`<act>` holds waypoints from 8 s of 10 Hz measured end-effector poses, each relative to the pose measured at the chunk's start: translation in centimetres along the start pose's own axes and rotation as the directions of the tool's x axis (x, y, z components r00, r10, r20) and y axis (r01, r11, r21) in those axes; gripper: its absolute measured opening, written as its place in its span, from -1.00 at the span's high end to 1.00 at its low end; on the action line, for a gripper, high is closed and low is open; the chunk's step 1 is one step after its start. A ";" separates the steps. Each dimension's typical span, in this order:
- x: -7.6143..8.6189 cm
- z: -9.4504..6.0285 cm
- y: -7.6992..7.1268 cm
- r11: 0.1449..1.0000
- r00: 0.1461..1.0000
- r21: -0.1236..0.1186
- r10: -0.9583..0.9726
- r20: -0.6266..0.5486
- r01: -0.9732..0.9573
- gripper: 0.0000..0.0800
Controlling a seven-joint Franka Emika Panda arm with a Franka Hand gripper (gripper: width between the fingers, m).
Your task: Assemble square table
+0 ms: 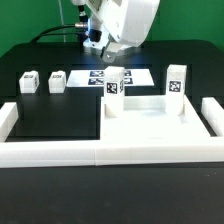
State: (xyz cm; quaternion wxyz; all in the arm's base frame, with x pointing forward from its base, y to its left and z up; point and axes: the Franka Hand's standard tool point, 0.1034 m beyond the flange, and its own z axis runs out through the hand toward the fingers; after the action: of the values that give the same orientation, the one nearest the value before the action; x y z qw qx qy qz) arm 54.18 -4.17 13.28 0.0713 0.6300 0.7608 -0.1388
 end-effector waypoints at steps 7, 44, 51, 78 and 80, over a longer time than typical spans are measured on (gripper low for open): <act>-4.3 4.6 -6.8 0.851 0.851 0.073 0.523 -0.050 -0.519 -0.62; -1.7 15.2 -16.8 0.019 0.321 0.427 0.689 0.650 -0.904 0.05; -1.5 15.0 -16.6 0.038 0.340 0.435 0.686 0.643 -0.899 0.26; 3.3 -11.0 5.8 -0.305 -0.471 0.481 0.838 -0.274 -0.822 0.26; 3.0 -11.2 6.6 -0.302 -0.502 0.476 0.778 -0.378 -0.826 0.26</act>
Offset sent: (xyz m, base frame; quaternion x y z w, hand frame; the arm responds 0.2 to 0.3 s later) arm -0.0547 -0.0679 -0.0129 0.0090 0.0255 0.2902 0.9566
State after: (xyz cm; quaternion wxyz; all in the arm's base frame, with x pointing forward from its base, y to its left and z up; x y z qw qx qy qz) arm 60.80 3.13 22.32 -0.0715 0.9681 -0.1013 0.2178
